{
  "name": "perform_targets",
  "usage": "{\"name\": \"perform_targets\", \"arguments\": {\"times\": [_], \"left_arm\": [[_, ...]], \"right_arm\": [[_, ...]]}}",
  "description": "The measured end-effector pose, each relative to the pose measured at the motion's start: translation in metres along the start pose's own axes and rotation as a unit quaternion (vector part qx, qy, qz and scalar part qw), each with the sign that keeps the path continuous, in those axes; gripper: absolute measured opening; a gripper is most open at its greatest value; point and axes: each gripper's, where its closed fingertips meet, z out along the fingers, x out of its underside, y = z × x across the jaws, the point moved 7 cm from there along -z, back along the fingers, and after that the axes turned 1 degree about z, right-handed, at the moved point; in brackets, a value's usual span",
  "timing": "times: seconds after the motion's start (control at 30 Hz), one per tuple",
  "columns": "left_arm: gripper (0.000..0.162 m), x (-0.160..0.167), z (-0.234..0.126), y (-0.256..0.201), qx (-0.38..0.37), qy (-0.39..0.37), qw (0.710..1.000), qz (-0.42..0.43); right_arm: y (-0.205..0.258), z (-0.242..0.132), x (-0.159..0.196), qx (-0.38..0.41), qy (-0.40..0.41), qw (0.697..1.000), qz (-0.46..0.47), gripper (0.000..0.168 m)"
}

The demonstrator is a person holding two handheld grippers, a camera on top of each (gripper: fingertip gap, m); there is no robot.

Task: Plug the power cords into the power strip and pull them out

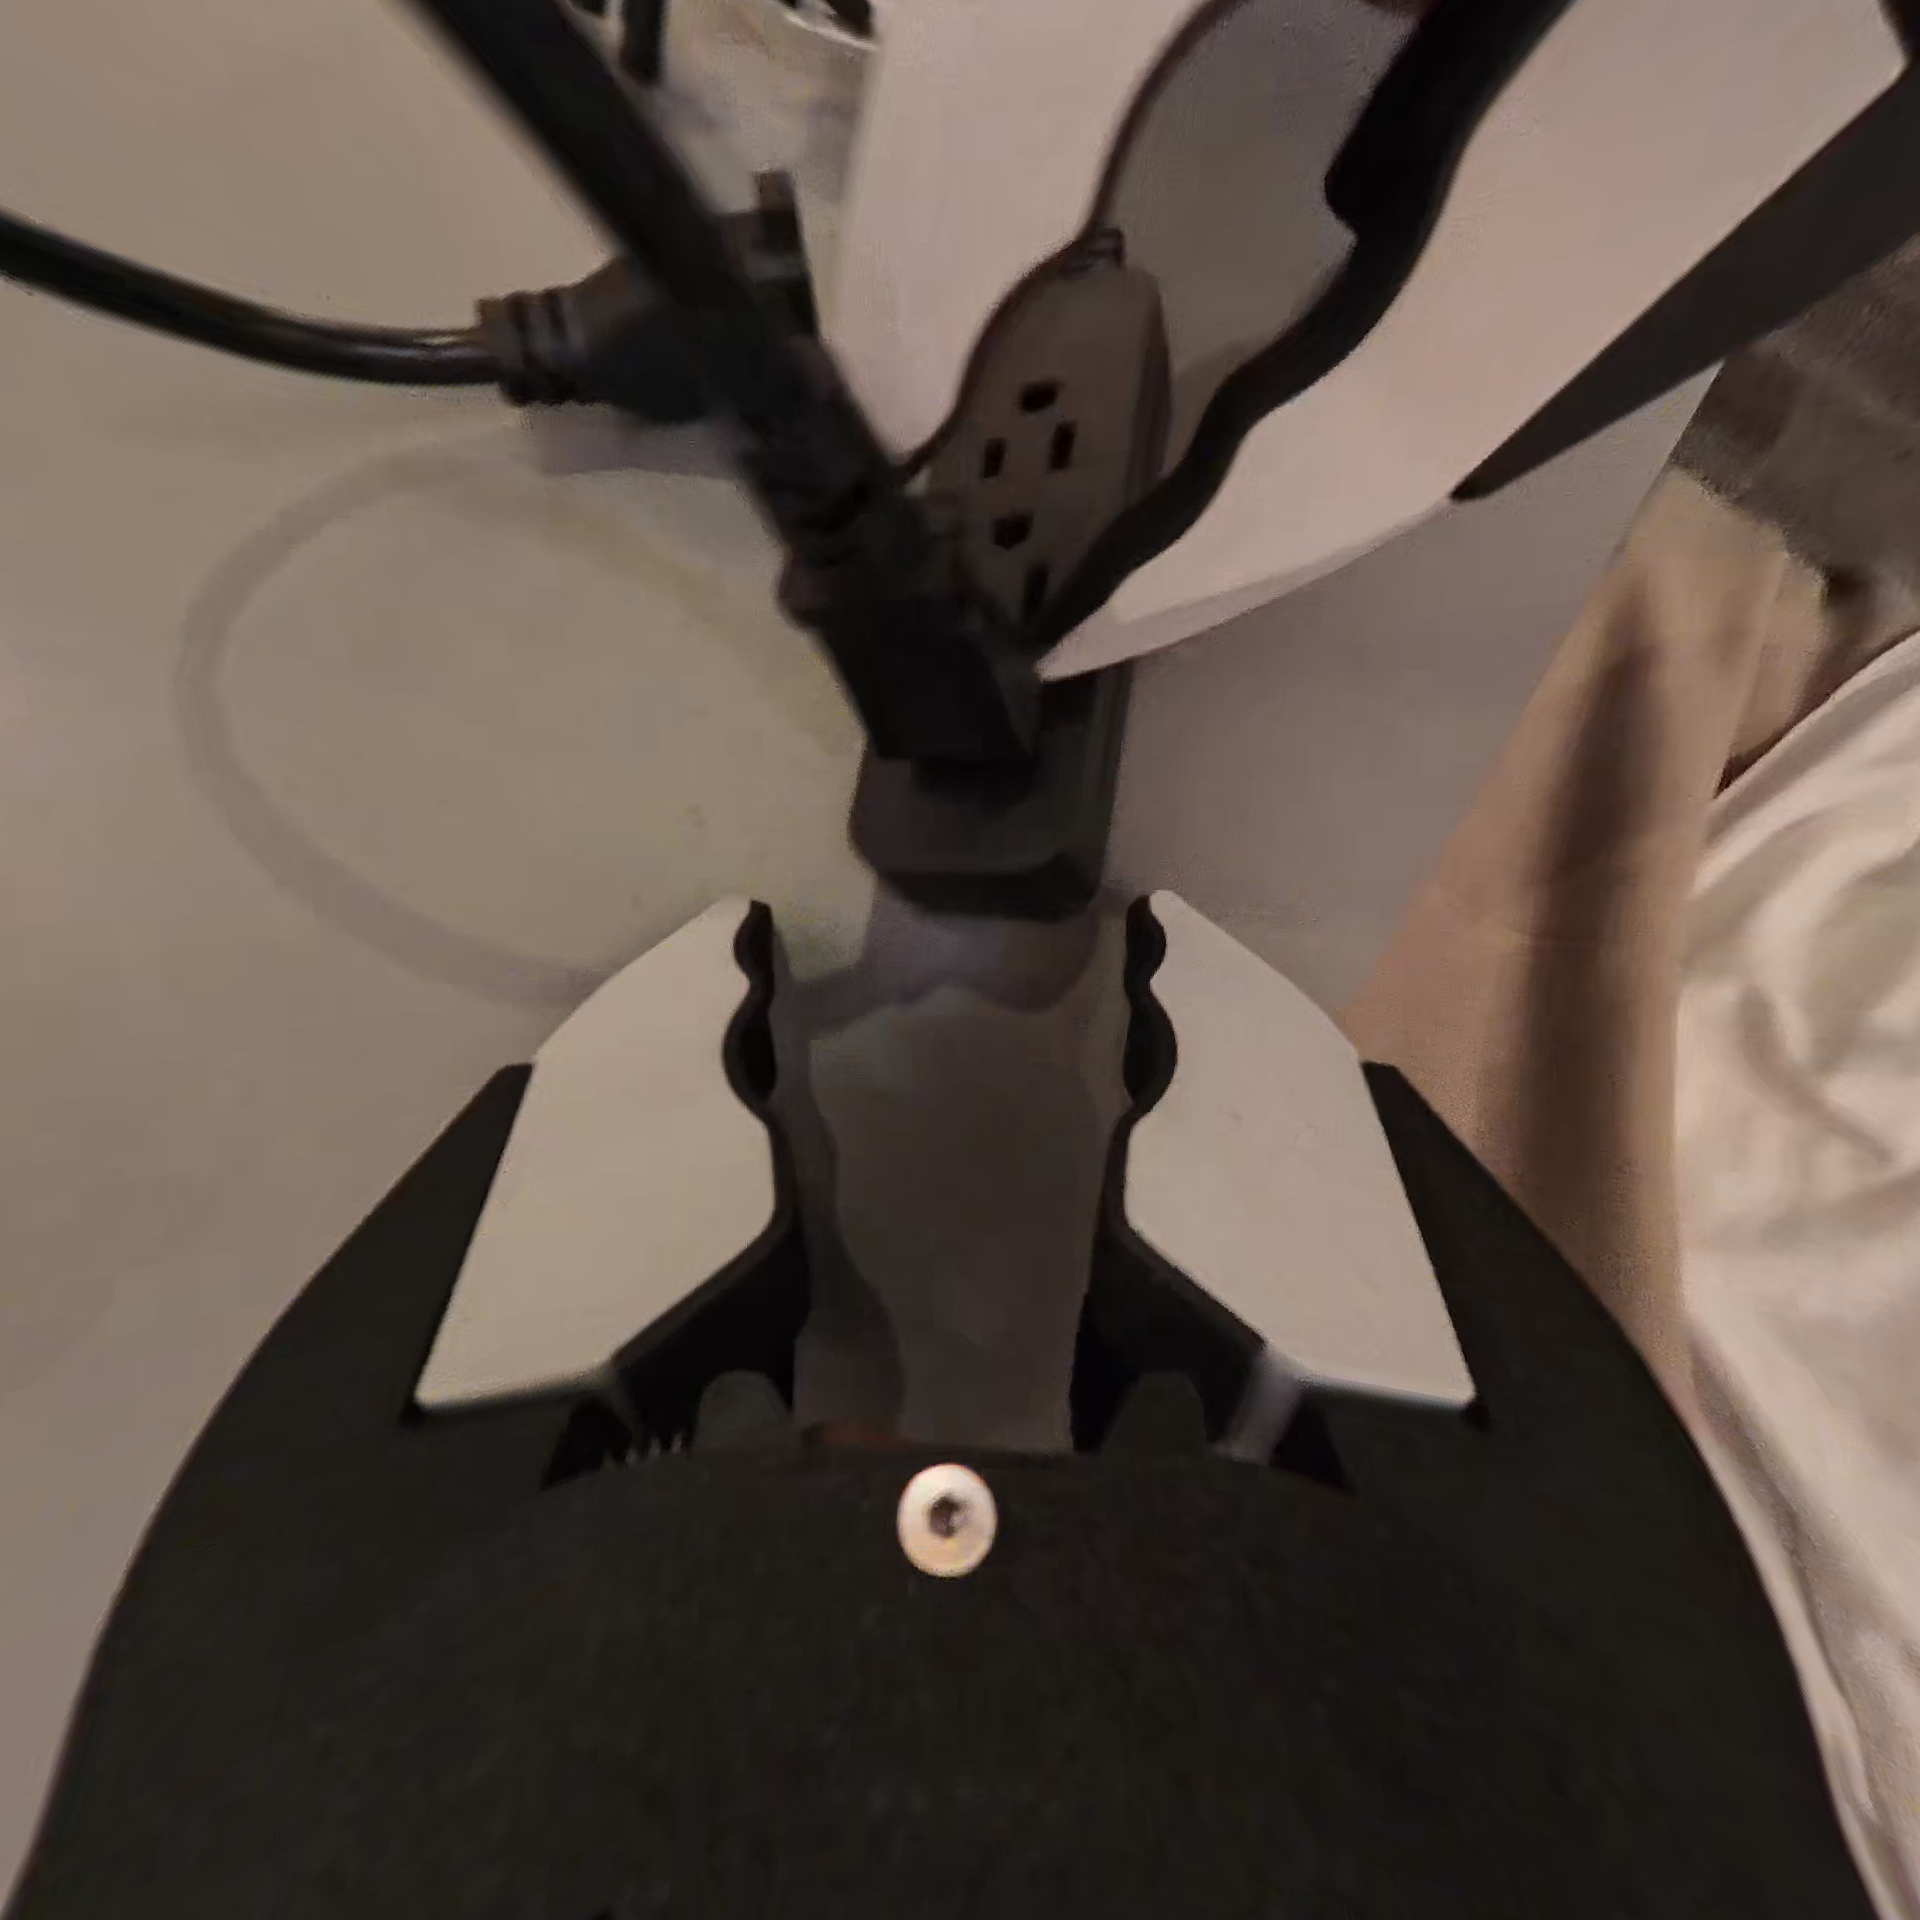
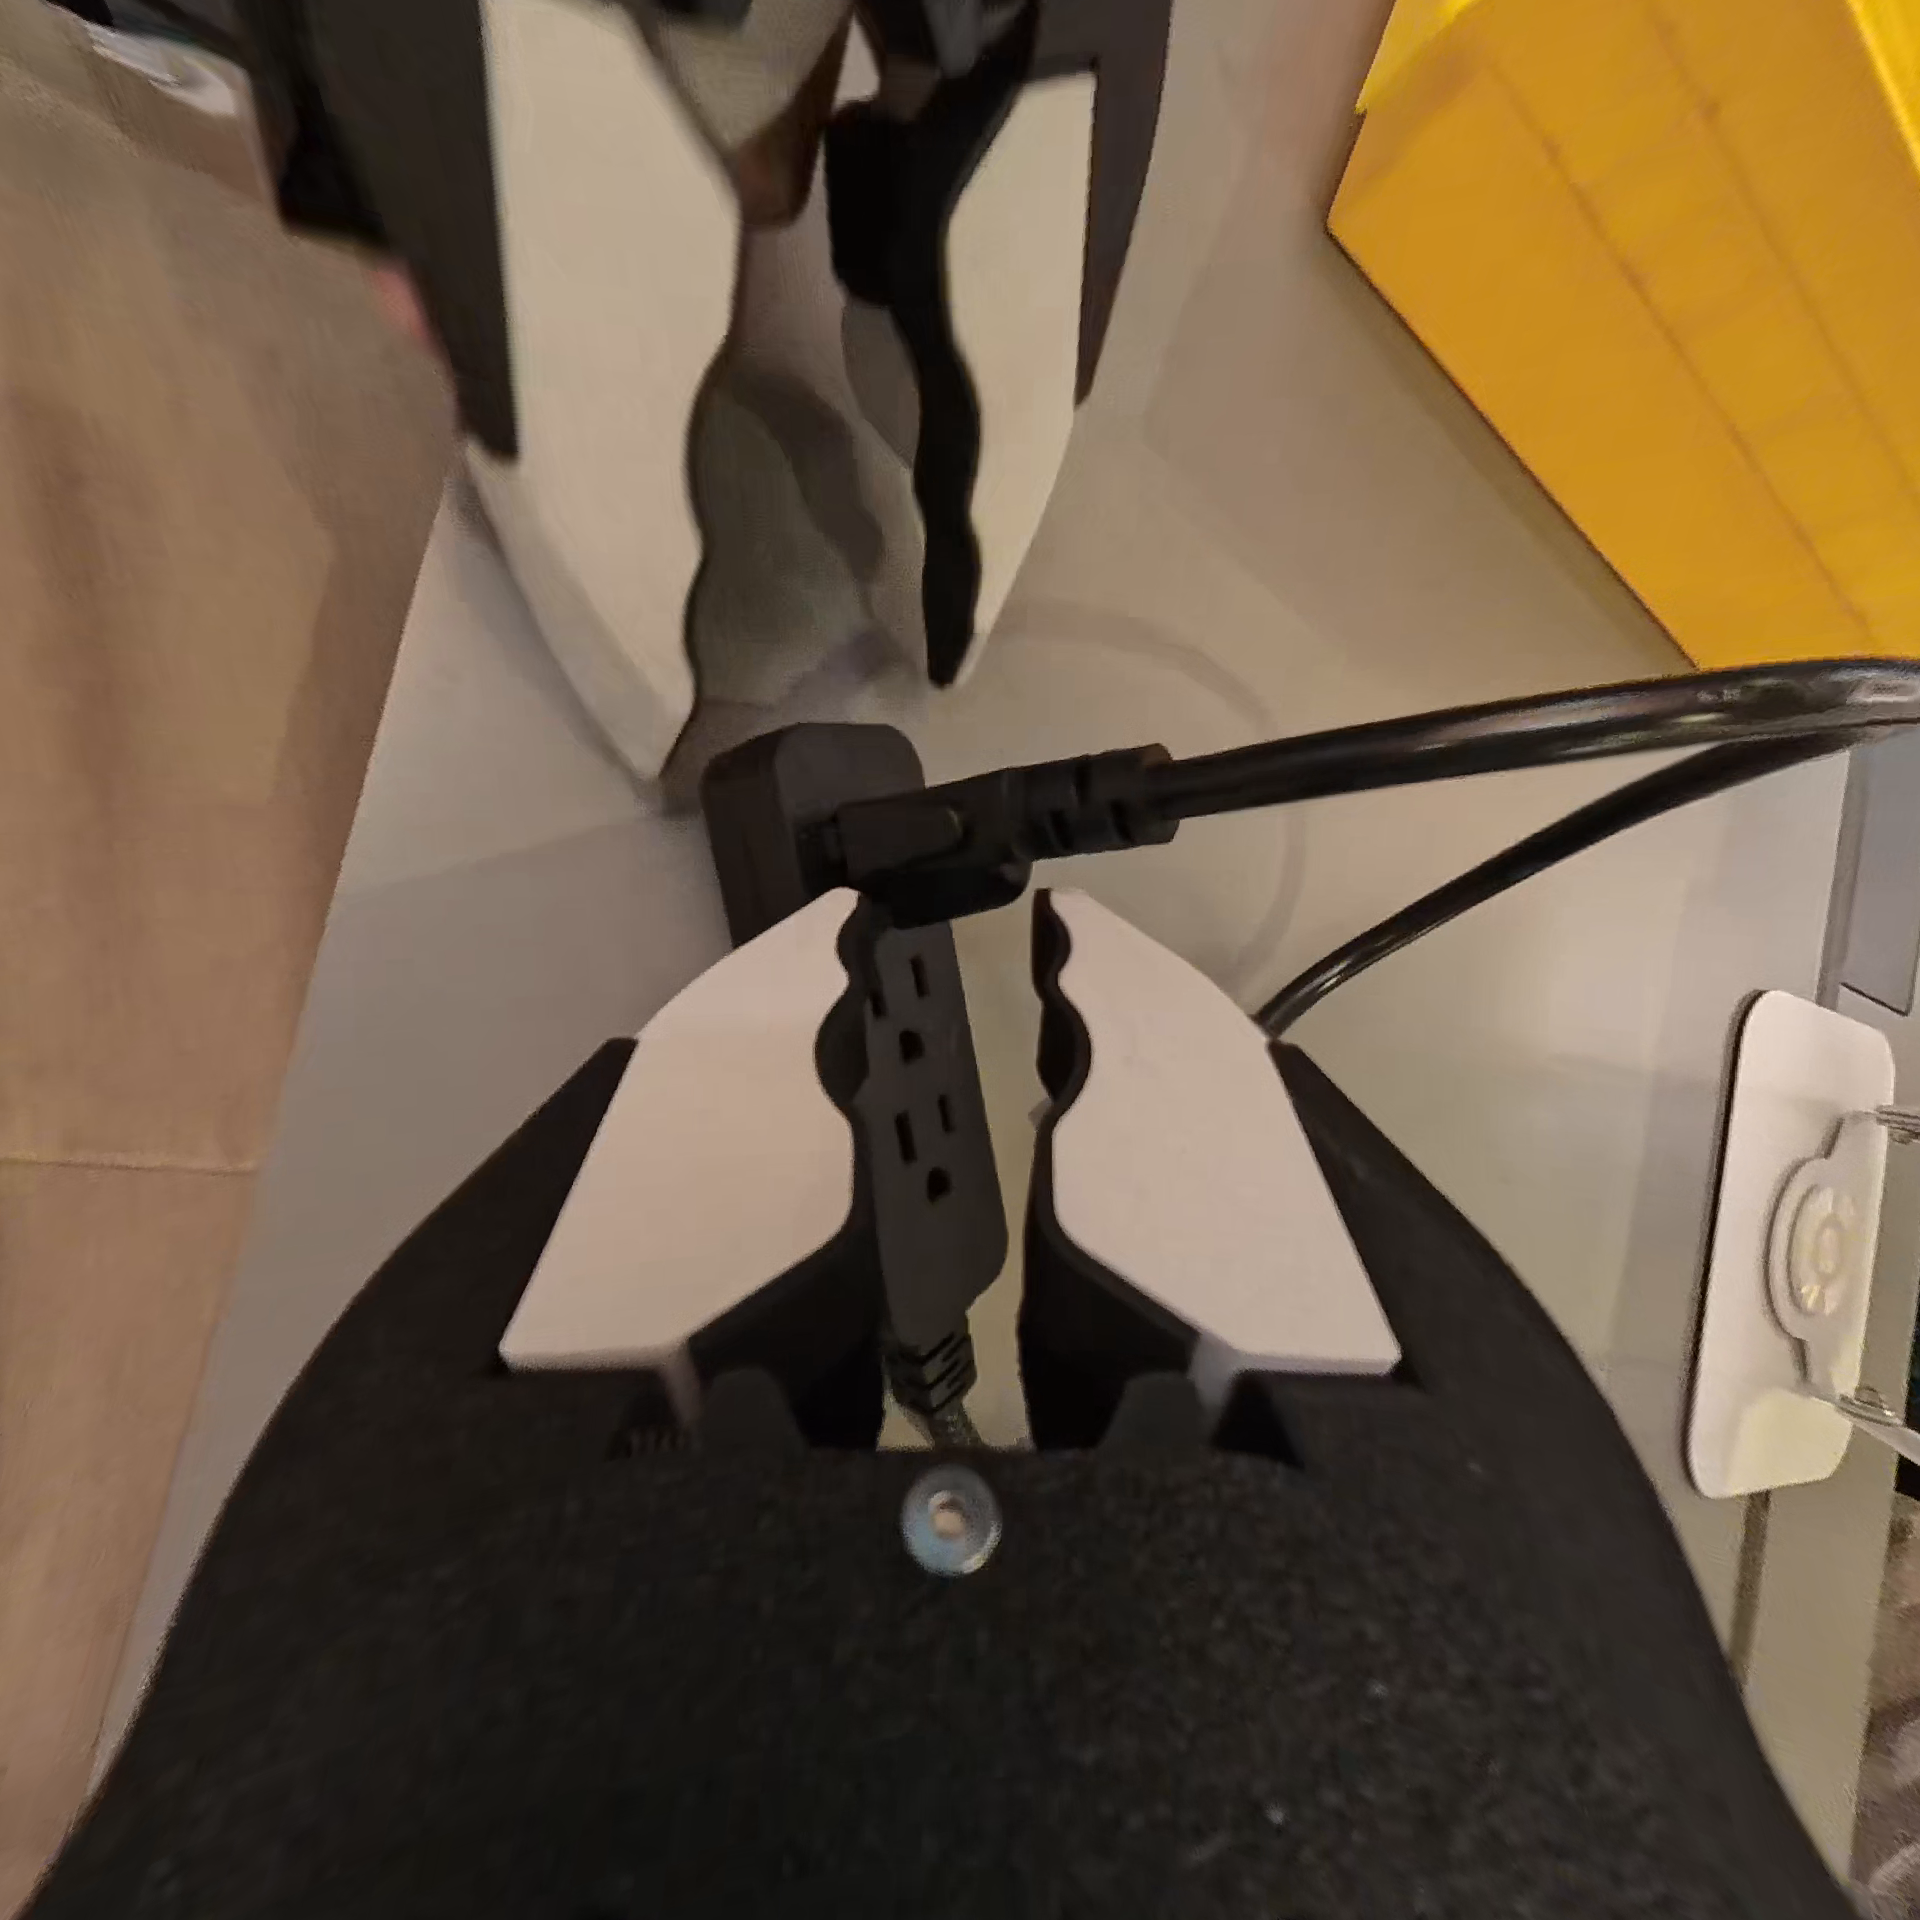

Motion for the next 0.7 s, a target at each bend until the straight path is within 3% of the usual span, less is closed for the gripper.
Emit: {"name": "perform_targets", "arguments": {"times": [0.07, 0.1, 0.37, 0.7], "left_arm": [[0.060, -0.007, 0.013, -0.005, -0.002, 0.013, 1.000, 0.017], [0.050, -0.011, 0.018, -0.005, -0.003, 0.013, 1.000, 0.018], [0.049, -0.022, 0.022, 0.006, 0.069, 0.004, 0.998, -0.012], [0.049, -0.024, 0.027, 0.005, 0.039, 0.012, 0.999, 0.011]], "right_arm": [[-0.001, 0.001, -0.001, -0.001, -0.002, 1.000, 0.005, 0.029], [-0.001, 0.001, -0.002, 0.002, -0.004, 1.000, 0.006, 0.031], [-0.009, -0.005, -0.004, 0.038, -0.004, 0.998, -0.039, 0.036], [-0.008, 0.000, -0.007, 0.066, 0.022, 0.994, -0.086, 0.036]]}}
